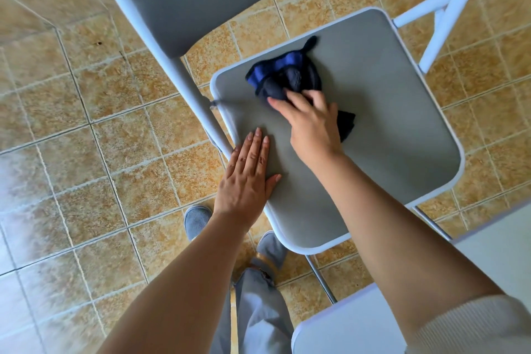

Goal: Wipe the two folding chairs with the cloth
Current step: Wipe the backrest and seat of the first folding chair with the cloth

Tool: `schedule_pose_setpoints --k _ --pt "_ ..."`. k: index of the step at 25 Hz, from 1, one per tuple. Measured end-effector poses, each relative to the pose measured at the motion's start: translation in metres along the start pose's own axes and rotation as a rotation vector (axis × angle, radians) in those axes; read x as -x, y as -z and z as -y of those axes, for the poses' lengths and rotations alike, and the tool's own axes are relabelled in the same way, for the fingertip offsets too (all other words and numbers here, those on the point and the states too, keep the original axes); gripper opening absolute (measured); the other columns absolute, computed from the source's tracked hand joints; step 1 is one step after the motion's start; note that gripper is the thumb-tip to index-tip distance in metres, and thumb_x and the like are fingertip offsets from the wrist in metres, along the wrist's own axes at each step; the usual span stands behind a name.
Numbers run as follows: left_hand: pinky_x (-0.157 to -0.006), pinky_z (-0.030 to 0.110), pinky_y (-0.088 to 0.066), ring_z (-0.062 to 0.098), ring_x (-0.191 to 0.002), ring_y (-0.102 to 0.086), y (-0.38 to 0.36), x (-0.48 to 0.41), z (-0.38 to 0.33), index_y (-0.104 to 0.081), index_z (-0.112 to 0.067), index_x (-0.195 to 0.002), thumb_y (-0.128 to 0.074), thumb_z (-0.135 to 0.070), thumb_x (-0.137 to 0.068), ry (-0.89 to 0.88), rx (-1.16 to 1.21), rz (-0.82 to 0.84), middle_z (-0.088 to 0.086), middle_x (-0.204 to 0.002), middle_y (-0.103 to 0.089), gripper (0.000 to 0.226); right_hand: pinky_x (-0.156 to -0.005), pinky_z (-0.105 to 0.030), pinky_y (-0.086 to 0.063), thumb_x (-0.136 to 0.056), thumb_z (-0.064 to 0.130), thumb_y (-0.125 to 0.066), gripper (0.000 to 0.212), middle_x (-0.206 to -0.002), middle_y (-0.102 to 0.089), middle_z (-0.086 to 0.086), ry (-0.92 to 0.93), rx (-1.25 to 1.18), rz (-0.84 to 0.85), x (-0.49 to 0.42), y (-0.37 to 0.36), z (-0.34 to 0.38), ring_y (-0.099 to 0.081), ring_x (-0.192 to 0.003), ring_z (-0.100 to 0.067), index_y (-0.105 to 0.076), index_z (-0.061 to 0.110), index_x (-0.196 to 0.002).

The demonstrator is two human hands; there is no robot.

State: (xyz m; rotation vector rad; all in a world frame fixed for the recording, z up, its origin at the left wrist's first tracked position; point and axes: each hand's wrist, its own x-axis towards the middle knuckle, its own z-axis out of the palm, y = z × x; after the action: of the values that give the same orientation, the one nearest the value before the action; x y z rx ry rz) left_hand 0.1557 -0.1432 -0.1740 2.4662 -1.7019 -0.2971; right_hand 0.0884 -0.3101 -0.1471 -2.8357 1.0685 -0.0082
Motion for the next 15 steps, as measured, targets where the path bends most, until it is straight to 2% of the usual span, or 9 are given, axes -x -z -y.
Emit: schedule_pose_setpoints --k 3,6,8,9,12,15 --pt "-0.118 0.035 -0.016 0.019 -0.147 -0.016 0.002 0.0 0.001 -0.021 -0.007 -0.151 -0.035 -0.048 -0.098 -0.001 -0.002 -0.003 0.009 -0.159 -0.019 0.068 -0.077 -0.044 -0.041 -0.072 0.003 -0.06 0.07 -0.137 -0.052 0.009 0.063 0.084 0.001 0.04 0.005 -0.024 -0.049 -0.117 -0.029 -0.05 0.037 -0.132" --pt "-0.118 0.033 -0.014 0.019 -0.146 -0.017 0.005 0.0 0.001 -0.022 -0.007 -0.15 -0.035 -0.048 -0.096 0.002 0.013 0.011 0.008 -0.158 -0.02 0.069 -0.076 -0.047 -0.044 -0.071 -0.002 -0.059 0.07 -0.135 -0.053 0.004 -0.13 0.081 -0.025 0.042 0.011 -0.046 -0.05 -0.112 -0.033 -0.051 0.033 -0.131" --pt "-0.118 0.033 -0.012 0.019 -0.146 -0.018 0.006 -0.002 0.0 -0.023 -0.007 -0.15 -0.033 -0.048 -0.096 0.007 0.02 0.022 0.008 -0.158 -0.02 0.069 -0.078 -0.05 -0.044 -0.07 -0.003 -0.06 0.069 -0.134 -0.054 0.001 -0.283 0.019 -0.049 0.013 0.013 -0.036 -0.05 -0.111 -0.035 -0.052 0.03 -0.131" --pt "-0.118 0.032 -0.011 0.019 -0.146 -0.018 0.006 -0.002 0.0 -0.023 -0.007 -0.15 -0.032 -0.048 -0.096 0.008 0.018 0.028 0.008 -0.158 -0.021 0.069 -0.08 -0.051 -0.044 -0.071 -0.001 -0.061 0.068 -0.134 -0.054 0.001 -0.304 -0.008 -0.045 -0.003 0.013 -0.024 -0.049 -0.112 -0.035 -0.052 0.03 -0.131" --pt "-0.118 0.033 -0.011 0.019 -0.147 -0.016 0.006 -0.003 0.002 -0.02 -0.007 -0.151 -0.031 -0.048 -0.096 0.015 0.014 0.047 0.009 -0.159 -0.018 0.07 -0.081 -0.049 -0.043 -0.072 0.003 -0.062 0.063 -0.129 -0.057 0.005 -0.155 -0.063 0.014 -0.036 0.008 0.01 -0.047 -0.113 -0.034 -0.055 0.032 -0.128" --pt "-0.119 0.034 -0.011 0.019 -0.148 -0.011 0.005 0.001 0.002 -0.016 -0.006 -0.151 -0.029 -0.049 -0.097 0.037 0.03 0.064 0.01 -0.16 -0.013 0.071 -0.08 -0.048 -0.044 -0.072 0.001 -0.061 0.063 -0.127 -0.058 0.007 0.029 -0.073 0.062 -0.024 0.007 0.01 -0.048 -0.116 -0.031 -0.057 0.033 -0.126"
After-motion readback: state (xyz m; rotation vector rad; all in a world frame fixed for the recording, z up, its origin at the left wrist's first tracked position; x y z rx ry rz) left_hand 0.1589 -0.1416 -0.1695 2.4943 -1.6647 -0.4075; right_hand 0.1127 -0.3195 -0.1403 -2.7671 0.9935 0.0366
